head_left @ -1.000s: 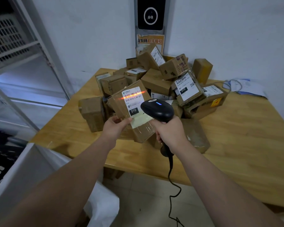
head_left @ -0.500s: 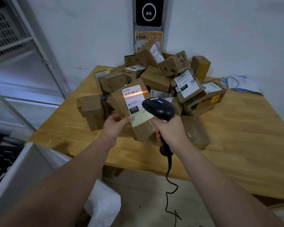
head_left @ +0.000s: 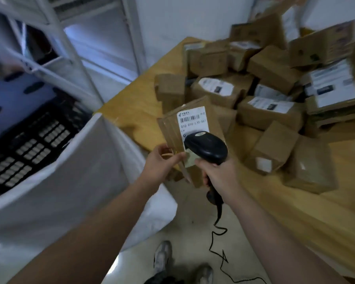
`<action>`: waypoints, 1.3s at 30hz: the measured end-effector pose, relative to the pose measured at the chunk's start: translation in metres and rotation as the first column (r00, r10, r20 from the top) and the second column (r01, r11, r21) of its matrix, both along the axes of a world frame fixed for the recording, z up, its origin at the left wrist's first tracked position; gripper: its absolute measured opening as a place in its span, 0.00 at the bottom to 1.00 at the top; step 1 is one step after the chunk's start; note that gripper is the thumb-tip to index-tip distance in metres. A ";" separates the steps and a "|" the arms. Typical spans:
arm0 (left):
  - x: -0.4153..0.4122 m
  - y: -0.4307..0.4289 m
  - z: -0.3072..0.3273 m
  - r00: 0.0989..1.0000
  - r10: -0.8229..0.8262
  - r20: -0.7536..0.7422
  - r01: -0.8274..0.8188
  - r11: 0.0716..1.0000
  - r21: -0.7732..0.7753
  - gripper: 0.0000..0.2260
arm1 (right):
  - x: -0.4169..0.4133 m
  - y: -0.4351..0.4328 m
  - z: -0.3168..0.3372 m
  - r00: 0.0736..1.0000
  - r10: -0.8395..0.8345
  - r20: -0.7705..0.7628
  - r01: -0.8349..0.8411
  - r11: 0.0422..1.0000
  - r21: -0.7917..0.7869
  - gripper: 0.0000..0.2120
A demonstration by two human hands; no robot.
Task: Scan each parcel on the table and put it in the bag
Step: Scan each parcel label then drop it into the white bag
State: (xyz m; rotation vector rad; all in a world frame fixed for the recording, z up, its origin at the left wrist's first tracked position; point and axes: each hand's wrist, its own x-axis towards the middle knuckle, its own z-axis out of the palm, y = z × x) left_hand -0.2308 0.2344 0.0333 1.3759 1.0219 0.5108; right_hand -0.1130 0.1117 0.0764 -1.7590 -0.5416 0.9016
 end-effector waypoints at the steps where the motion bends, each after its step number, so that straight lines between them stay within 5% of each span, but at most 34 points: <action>1: -0.018 -0.005 -0.013 0.999 0.028 -0.022 -0.028 1.000 -0.012 0.24 | -0.010 0.003 -0.012 0.999 0.045 -0.027 -0.046 0.999 -0.027 0.16; 8: -0.144 -0.020 -0.096 0.943 0.265 -0.200 -0.304 0.932 -0.198 0.31 | -0.084 0.027 -0.073 0.954 0.274 -0.122 -0.289 0.947 -0.137 0.16; 12: -0.191 -0.003 -0.119 0.882 0.382 -0.277 -0.440 0.877 -0.191 0.22 | -0.110 0.049 -0.095 0.935 0.328 -0.136 -0.350 0.915 -0.200 0.14; 16: -0.217 0.038 -0.153 0.834 0.312 -0.454 -0.408 0.904 -0.129 0.32 | -0.135 0.083 -0.126 0.936 0.337 -0.101 -0.352 0.884 -0.307 0.12; 18: -0.221 0.058 -0.170 0.724 0.172 -0.668 -0.266 0.963 -0.041 0.29 | -0.147 0.101 -0.146 0.921 0.375 -0.107 -0.389 0.862 -0.326 0.09; 21: -0.225 0.079 -0.198 0.413 -0.007 -0.911 0.190 0.979 0.079 0.29 | -0.164 0.127 -0.179 0.875 0.467 -0.127 -0.479 0.796 -0.370 0.13; 23: -0.230 0.092 -0.229 0.230 -0.098 -0.968 0.385 0.923 -0.002 0.29 | -0.173 0.140 -0.203 0.858 0.475 -0.196 -0.513 0.774 -0.370 0.19; 25: -0.237 0.102 -0.265 0.138 -0.181 -0.974 0.412 0.905 -0.110 0.31 | -0.181 0.150 -0.229 0.838 0.482 -0.256 -0.545 0.750 -0.374 0.18; 34: -0.290 0.110 -0.396 0.241 -0.192 -0.951 0.066 0.981 -0.181 0.34 | -0.215 0.173 -0.346 0.724 0.644 -0.246 -0.667 0.564 -0.487 0.13; 39: -0.300 0.107 -0.437 0.164 -0.198 -0.966 0.129 0.976 -0.178 0.37 | -0.218 0.166 -0.377 0.720 0.672 -0.173 -0.644 0.554 -0.528 0.07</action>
